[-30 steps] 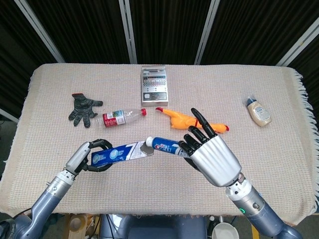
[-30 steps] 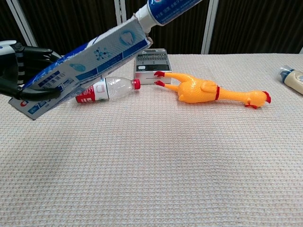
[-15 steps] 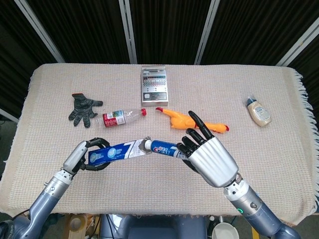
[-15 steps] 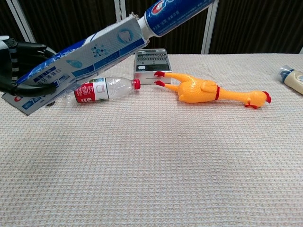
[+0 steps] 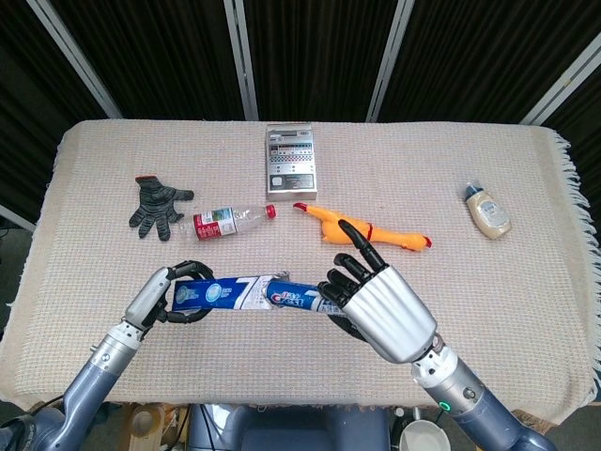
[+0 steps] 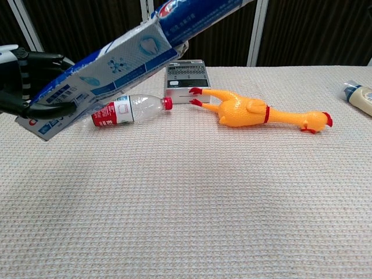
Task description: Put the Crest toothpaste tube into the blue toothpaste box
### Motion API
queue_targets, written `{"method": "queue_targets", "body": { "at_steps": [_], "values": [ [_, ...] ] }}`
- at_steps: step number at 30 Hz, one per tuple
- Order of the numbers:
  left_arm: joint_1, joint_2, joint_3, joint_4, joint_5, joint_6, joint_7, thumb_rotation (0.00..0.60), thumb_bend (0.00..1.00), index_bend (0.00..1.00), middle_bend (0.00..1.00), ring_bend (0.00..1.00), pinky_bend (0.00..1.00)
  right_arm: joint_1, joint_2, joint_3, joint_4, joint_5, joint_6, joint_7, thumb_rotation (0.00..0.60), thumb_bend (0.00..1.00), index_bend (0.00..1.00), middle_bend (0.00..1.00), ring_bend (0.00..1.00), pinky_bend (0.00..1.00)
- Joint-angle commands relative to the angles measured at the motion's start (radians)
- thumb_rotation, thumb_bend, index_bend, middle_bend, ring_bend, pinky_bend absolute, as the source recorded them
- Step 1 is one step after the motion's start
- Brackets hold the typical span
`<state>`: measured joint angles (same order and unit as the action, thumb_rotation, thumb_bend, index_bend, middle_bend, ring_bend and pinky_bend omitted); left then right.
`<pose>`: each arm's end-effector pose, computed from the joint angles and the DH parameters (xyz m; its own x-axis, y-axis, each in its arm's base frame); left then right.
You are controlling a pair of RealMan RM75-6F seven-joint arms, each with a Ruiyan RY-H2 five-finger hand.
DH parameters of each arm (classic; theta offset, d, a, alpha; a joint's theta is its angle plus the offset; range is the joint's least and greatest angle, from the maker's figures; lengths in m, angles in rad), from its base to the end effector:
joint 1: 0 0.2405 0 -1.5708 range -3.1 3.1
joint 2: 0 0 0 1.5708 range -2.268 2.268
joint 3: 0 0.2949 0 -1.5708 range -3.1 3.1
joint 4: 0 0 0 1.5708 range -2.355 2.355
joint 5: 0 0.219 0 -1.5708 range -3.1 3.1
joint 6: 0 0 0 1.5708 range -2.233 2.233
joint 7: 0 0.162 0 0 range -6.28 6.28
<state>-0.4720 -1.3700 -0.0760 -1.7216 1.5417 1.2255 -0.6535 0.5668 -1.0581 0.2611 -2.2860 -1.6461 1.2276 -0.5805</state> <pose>-0.1929 0.2922 0.0382 -0.4198 0.4401 0.7938 0.8090 -0.2151 0.5471 -0.0354 -0.2576 0.1596 0.3379 0.2369 0.9109 -0.5882 -0.7024 0.4009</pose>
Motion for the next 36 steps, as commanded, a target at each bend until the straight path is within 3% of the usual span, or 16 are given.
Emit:
{"method": "queue_targets", "body": {
  "at_steps": [1, 16, 26, 33, 36],
  "values": [
    [-0.004, -0.007, -0.004, -0.012, 0.011, 0.007, 0.0, 0.6, 0.35, 0.58, 0.45, 0.3, 0.39, 0.011, -0.015, -0.001, 0.003, 0.006, -0.013, -0.012, 0.6, 0.44, 0.68, 0.63, 0.39, 0.04],
    [-0.003, -0.054, -0.008, -0.025, 0.021, 0.037, 0.017, 0.6, 0.35, 0.58, 0.45, 0.3, 0.39, 0.07, -0.118, -0.008, 0.037, 0.064, -0.076, -0.086, 0.6, 0.44, 0.68, 0.63, 0.39, 0.04],
    [0.028, -0.093, -0.003, 0.021, 0.075, 0.136, -0.174, 0.6, 0.35, 0.59, 0.47, 0.3, 0.39, 0.086, -0.136, -0.004, 0.037, 0.077, -0.077, -0.113, 0.6, 0.44, 0.68, 0.63, 0.39, 0.04],
    [0.027, -0.103, 0.011, 0.059, 0.081, 0.134, -0.205, 0.6, 0.35, 0.59, 0.47, 0.3, 0.39, 0.085, -0.133, -0.006, 0.034, 0.093, -0.072, -0.125, 0.6, 0.44, 0.68, 0.63, 0.39, 0.04],
    [0.027, -0.103, 0.013, 0.063, 0.082, 0.135, -0.206, 0.6, 0.35, 0.59, 0.47, 0.3, 0.39, 0.085, -0.127, -0.009, 0.037, 0.093, -0.071, -0.126, 0.6, 0.44, 0.62, 0.6, 0.39, 0.04]
  ]
}}
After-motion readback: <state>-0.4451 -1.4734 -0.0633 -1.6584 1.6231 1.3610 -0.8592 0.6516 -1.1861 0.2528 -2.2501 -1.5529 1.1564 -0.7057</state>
